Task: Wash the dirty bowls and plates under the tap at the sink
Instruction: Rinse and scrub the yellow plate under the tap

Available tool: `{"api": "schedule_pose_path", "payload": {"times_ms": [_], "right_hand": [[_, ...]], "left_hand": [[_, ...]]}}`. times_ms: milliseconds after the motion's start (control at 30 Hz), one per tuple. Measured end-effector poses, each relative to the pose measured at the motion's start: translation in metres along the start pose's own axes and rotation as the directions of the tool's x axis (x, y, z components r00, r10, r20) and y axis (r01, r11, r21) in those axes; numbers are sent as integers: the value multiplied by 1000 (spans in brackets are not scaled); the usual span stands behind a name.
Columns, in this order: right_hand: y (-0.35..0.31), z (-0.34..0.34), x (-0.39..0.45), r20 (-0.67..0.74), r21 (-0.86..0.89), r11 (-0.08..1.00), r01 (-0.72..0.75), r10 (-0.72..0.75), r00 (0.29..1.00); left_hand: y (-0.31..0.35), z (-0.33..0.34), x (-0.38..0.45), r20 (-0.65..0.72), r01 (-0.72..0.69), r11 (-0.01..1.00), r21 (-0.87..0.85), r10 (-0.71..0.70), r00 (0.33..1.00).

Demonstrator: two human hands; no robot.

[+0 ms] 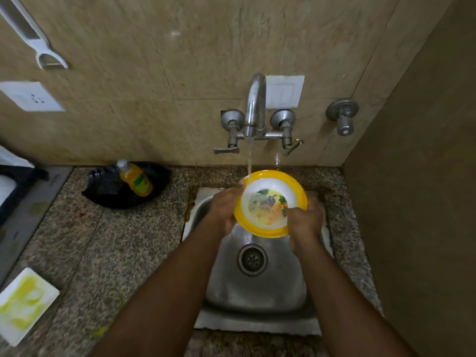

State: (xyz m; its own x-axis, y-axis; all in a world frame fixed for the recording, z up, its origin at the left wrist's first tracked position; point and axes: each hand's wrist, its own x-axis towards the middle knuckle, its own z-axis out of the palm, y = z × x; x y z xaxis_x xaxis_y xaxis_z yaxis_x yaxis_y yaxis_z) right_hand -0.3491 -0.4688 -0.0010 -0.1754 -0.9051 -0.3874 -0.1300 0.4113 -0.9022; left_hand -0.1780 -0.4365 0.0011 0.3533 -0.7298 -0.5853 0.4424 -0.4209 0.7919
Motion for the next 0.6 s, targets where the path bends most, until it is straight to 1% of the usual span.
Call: {"api": "schedule_pose_path", "payload": {"times_ms": [33, 67, 100, 133, 167, 200, 233, 267, 300, 333, 400, 433, 467, 533, 600], "right_hand": [[0, -1, 4, 58, -9, 1000, -30, 30, 998], [0, -2, 7, 111, -107, 994, -21, 33, 993], [0, -1, 13, 167, -261, 965, 38, 7, 986], [-2, 1, 16, 234, -445, 887, 124, -19, 972], [-5, 6, 18, 299, -596, 769, 231, -54, 953], [-9, 12, 19, 367, -672, 658, 340, -103, 925], [-15, 20, 20, 435, -679, 590, 437, -156, 887], [-19, 29, 20, 498, -656, 552, 515, -196, 845], [-21, 38, 22, 537, -625, 542, 562, -224, 813], [-21, 47, 25, 549, -601, 545, 584, -249, 798], [-16, 62, 37, 540, -610, 519, 598, -280, 794], [-19, 66, 38, 544, -600, 535, 595, -272, 794], [-22, 69, 39, 556, -557, 586, 588, -263, 789], [-22, 74, 43, 597, -430, 687, 585, -270, 756], [-16, 74, 49, 632, -311, 760, 571, -284, 721]], "left_hand": [[-1, -6, -1, -7, -25, 997, 71, 25, 1000], [-1, -10, -3, -22, -76, 983, 168, 81, 996], [-2, -13, -7, -55, -131, 958, 254, 150, 987], [-3, -16, -10, -49, -188, 936, 299, 212, 976], [-4, -19, -14, -24, -238, 909, 342, 262, 965], [-6, -20, -18, -8, -274, 875, 400, 302, 953], [-5, -20, -23, -23, -281, 845, 454, 327, 945], [-4, -21, -26, -68, -268, 842, 468, 337, 939], [-2, -23, -27, -117, -245, 863, 442, 326, 938], [0, -27, -26, -148, -224, 880, 420, 310, 939], [4, -30, -27, -187, -213, 896, 391, 304, 934], [4, -33, -25, -209, -216, 902, 374, 309, 928], [6, -34, -26, -235, -216, 904, 370, 316, 919], [6, -35, -27, -257, -267, 890, 370, 374, 891], [7, -36, -28, -295, -278, 901, 334, 380, 877]]}}
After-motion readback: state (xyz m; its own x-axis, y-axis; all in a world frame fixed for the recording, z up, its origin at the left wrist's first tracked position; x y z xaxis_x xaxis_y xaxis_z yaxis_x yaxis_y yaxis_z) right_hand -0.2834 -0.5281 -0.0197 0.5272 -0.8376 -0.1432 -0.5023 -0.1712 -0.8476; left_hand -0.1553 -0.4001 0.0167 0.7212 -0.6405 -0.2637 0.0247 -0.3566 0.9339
